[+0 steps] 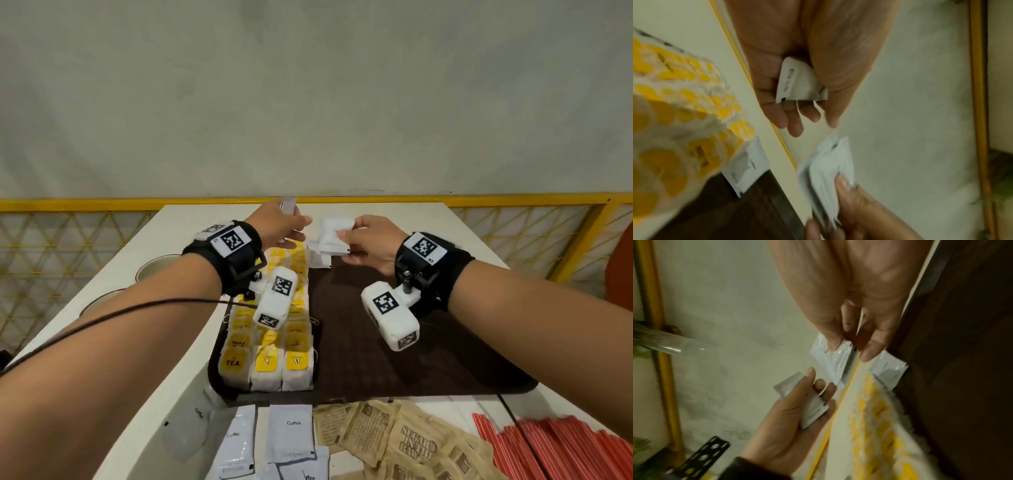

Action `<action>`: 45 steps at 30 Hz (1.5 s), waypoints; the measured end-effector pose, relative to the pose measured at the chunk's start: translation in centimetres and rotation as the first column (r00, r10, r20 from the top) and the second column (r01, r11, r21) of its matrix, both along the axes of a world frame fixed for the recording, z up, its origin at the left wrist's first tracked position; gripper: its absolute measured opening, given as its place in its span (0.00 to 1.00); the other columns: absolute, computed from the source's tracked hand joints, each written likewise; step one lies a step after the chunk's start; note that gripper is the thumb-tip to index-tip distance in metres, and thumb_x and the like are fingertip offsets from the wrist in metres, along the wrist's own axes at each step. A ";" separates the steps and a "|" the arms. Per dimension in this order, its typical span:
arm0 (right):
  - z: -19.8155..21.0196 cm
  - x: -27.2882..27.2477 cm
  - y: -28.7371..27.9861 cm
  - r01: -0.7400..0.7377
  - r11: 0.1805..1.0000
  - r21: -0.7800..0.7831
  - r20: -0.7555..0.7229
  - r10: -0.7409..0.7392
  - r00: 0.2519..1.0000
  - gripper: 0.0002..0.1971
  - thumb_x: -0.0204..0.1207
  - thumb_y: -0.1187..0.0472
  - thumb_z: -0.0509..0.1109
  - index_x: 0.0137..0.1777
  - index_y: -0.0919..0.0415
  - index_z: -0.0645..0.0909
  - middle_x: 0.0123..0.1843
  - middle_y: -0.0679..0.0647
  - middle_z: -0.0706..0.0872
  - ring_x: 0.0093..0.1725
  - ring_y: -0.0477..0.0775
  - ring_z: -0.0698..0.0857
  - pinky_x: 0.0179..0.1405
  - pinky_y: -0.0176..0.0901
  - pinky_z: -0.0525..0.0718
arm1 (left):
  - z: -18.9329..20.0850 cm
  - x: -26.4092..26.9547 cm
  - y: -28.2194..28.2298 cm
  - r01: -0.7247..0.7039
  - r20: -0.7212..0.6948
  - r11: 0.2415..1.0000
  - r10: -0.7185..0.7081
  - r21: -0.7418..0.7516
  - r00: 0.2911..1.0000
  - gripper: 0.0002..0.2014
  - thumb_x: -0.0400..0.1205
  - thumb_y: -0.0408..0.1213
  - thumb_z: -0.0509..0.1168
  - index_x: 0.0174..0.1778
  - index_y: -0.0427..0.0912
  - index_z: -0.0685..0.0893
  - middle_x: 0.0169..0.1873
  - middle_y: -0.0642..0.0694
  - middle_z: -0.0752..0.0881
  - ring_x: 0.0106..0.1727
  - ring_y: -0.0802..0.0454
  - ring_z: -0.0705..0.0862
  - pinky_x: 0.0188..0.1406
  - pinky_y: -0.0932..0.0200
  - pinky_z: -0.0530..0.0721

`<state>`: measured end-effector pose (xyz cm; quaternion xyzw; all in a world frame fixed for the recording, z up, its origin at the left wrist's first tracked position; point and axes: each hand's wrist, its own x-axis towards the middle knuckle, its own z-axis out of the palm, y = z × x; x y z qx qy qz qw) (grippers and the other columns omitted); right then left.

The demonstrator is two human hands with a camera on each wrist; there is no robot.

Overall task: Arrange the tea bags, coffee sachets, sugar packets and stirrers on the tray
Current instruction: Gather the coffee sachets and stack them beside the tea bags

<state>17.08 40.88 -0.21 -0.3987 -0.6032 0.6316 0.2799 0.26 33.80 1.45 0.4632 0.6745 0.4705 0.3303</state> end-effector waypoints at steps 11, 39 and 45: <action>-4.8 -2.5 2.9 -0.029 0.988 0.149 0.406 -0.035 0.913 0.15 0.73 0.69 0.74 0.29 0.60 0.73 0.34 0.59 0.78 0.35 0.56 0.82 0.53 0.55 0.88 | -0.2 -0.2 5.3 -0.014 -0.730 0.949 -0.233 -0.315 0.642 0.14 0.77 0.37 0.72 0.55 0.32 0.84 0.51 0.40 0.84 0.50 0.45 0.81 0.52 0.54 0.79; -4.0 -3.5 3.9 -0.224 0.939 0.262 0.557 0.042 0.829 0.19 0.62 0.69 0.83 0.39 0.59 0.73 0.41 0.58 0.81 0.41 0.59 0.85 0.46 0.57 0.90 | -1.5 -1.1 9.5 -0.023 -0.726 0.935 -0.258 -0.353 0.638 0.14 0.75 0.35 0.74 0.31 0.46 0.74 0.51 0.42 0.87 0.56 0.44 0.85 0.53 0.52 0.81; -4.0 -3.3 4.0 -0.213 0.950 0.228 0.526 0.064 0.848 0.17 0.62 0.72 0.83 0.44 0.63 0.77 0.43 0.61 0.83 0.37 0.58 0.87 0.38 0.53 0.91 | -1.7 -1.4 9.8 -0.041 -0.734 0.938 -0.242 -0.344 0.635 0.15 0.75 0.35 0.74 0.31 0.46 0.73 0.46 0.45 0.84 0.49 0.46 0.82 0.48 0.54 0.79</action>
